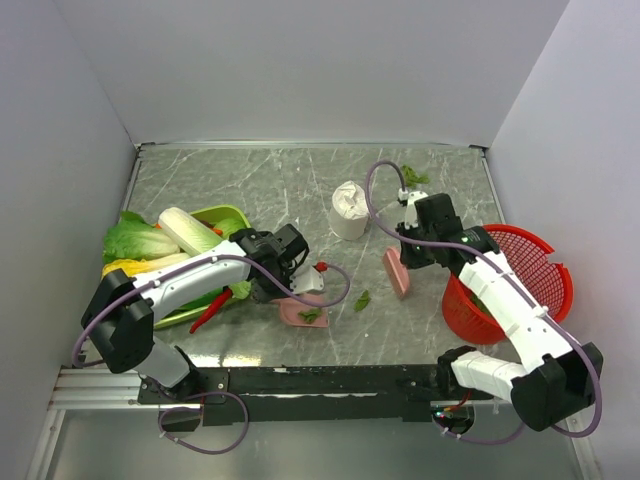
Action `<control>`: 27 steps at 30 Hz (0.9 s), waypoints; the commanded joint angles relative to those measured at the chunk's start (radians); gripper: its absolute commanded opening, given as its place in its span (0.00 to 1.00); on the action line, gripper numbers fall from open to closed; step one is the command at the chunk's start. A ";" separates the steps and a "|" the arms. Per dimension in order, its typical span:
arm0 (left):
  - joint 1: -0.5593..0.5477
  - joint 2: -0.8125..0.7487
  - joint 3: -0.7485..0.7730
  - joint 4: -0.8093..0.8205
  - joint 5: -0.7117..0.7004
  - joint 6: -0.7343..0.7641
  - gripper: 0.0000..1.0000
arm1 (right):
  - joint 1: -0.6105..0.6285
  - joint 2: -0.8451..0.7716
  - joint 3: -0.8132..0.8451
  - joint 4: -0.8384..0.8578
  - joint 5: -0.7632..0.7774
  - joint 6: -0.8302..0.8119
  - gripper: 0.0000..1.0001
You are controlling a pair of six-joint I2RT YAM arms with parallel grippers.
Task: Sweep away the paper scraps from the table
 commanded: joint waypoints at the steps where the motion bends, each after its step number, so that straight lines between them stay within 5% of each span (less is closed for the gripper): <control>1: -0.004 0.008 0.012 -0.028 0.004 0.034 0.01 | -0.003 0.002 -0.042 -0.016 -0.028 0.047 0.00; 6: -0.035 0.050 0.024 -0.004 0.014 -0.022 0.01 | -0.001 0.045 -0.097 0.055 -0.284 0.131 0.00; 11: -0.053 0.088 0.021 0.024 0.047 -0.067 0.01 | -0.043 0.140 -0.012 0.237 -0.795 0.223 0.00; 13: -0.053 0.085 0.018 0.052 0.066 -0.081 0.01 | -0.084 0.157 0.027 0.254 -0.859 0.263 0.00; 20: -0.053 0.065 -0.032 0.150 0.097 -0.106 0.01 | -0.119 0.036 0.078 0.088 -0.728 0.032 0.00; 27: -0.055 0.061 -0.026 0.107 0.071 -0.083 0.01 | -0.119 -0.107 0.001 -0.022 -0.328 -0.012 0.00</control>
